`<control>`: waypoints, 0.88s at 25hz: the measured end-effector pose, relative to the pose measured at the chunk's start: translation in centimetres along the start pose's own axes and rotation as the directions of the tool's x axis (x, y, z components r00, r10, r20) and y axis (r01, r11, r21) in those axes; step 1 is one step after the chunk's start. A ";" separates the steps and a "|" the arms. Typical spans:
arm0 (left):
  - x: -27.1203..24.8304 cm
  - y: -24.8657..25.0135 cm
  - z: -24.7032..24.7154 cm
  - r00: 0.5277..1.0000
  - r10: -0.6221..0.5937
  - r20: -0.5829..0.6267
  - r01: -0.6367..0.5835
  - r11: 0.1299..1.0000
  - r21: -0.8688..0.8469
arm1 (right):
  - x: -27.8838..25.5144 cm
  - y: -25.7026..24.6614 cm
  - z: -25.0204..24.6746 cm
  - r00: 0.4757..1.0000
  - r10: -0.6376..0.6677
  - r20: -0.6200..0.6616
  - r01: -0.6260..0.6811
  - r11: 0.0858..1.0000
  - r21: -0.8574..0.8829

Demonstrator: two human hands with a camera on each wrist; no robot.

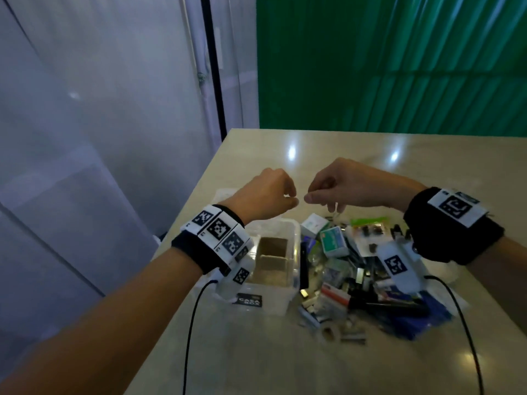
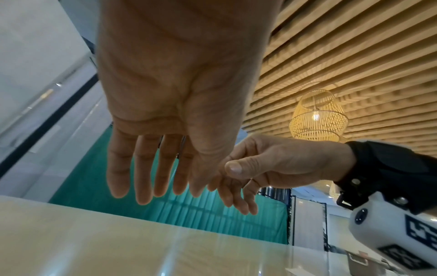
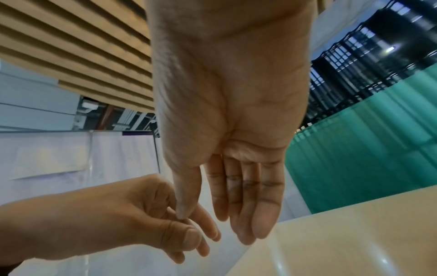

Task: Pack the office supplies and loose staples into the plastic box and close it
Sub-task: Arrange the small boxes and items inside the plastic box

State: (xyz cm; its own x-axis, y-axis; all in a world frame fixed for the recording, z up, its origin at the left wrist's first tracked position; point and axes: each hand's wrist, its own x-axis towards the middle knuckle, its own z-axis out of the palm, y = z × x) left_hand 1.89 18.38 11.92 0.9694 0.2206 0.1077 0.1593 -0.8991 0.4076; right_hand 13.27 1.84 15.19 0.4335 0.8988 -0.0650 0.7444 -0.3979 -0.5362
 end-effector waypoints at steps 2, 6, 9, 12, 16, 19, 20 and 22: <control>1.6 3.3 2.0 0.998 0.027 0.053 -0.029 0.999 0.033 | -2.4 3.2 -0.9 0.998 0.057 -0.018 -0.057 0.997 0.044; 4.3 8.6 6.7 0.981 0.044 0.187 -0.055 0.997 0.053 | -6.1 8.8 -1.1 0.987 0.157 -0.022 -0.154 0.982 0.107; 5.7 10.8 10.3 0.964 0.025 0.265 -0.051 0.995 0.090 | -8.0 12.3 -0.7 0.979 0.205 -0.015 -0.201 0.971 0.131; 6.8 10.6 12.8 0.956 -0.030 0.291 -0.017 0.987 0.158 | -8.9 15.1 -0.1 0.971 0.237 -0.038 -0.229 0.960 0.159; 7.6 8.5 15.0 0.923 -0.127 0.362 0.012 0.953 0.302 | -9.4 17.0 0.7 0.971 0.236 -0.034 -0.225 0.953 0.202; 8.0 6.9 16.2 0.904 -0.163 0.395 -0.004 0.921 0.390 | -9.2 16.7 1.3 0.986 0.166 0.012 -0.166 0.973 0.163; 8.2 6.8 16.4 0.904 -0.173 0.391 0.004 0.918 0.397 | -9.1 16.6 1.4 0.988 0.151 0.021 -0.153 0.977 0.147; 9.1 6.3 17.0 0.900 -0.207 0.383 0.043 0.918 0.395 | -8.9 16.4 1.2 0.991 0.126 0.033 -0.130 0.981 0.145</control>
State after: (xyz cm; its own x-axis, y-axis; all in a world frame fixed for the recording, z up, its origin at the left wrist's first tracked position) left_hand 14.87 8.33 0.05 0.9111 0.2399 -0.3352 0.2616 -0.9650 0.0203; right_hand 20.98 -12.46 5.94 0.5068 0.8471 -0.1602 0.6005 -0.4802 -0.6394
